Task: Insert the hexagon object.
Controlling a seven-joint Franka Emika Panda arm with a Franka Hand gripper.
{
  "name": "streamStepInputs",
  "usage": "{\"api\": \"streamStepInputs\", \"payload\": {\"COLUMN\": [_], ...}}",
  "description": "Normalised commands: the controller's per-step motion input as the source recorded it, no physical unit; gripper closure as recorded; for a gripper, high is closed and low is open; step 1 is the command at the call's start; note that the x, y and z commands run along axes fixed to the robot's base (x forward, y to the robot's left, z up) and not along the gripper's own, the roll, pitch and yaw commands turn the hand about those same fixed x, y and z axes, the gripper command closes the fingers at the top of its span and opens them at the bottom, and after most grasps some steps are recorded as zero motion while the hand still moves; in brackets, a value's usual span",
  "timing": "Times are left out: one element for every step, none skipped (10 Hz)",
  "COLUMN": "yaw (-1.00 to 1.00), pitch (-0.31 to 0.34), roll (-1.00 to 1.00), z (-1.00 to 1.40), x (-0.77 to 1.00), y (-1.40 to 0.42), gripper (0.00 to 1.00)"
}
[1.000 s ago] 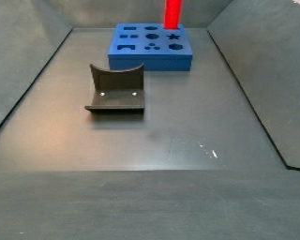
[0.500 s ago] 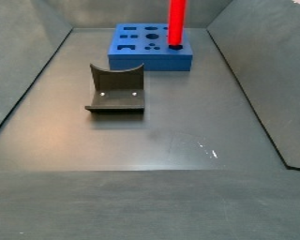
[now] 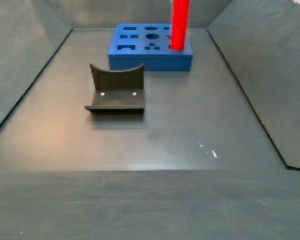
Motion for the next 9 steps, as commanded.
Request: {"api": "streamStepInputs", "payload": {"yaw": [0.0, 0.0, 0.0, 0.0, 0.0, 0.0, 0.0, 0.01, 0.0], "pitch": [0.0, 0.0, 0.0, -0.034, -0.026, -0.047, -0.177, -0.089, 0.0], "roll": [-0.05, -0.03, -0.05, -0.02, 0.07, 0.11, 0.01, 0.0, 0.0], "z": [-0.36, -0.34, -0.5, -0.76, -0.95, -0.95, -0.55, 0.0, 0.0], "x": [0.14, 0.15, 0.11, 0.01, 0.0, 0.0, -0.25, -0.08, 0.0], "y": [-0.06, -0.09, 0.0, 0.0, -0.07, -0.09, -0.06, 0.0, 0.0], "gripper": [1.0, 1.0, 1.0, 1.0, 1.0, 1.0, 1.0, 1.0, 1.0]}}
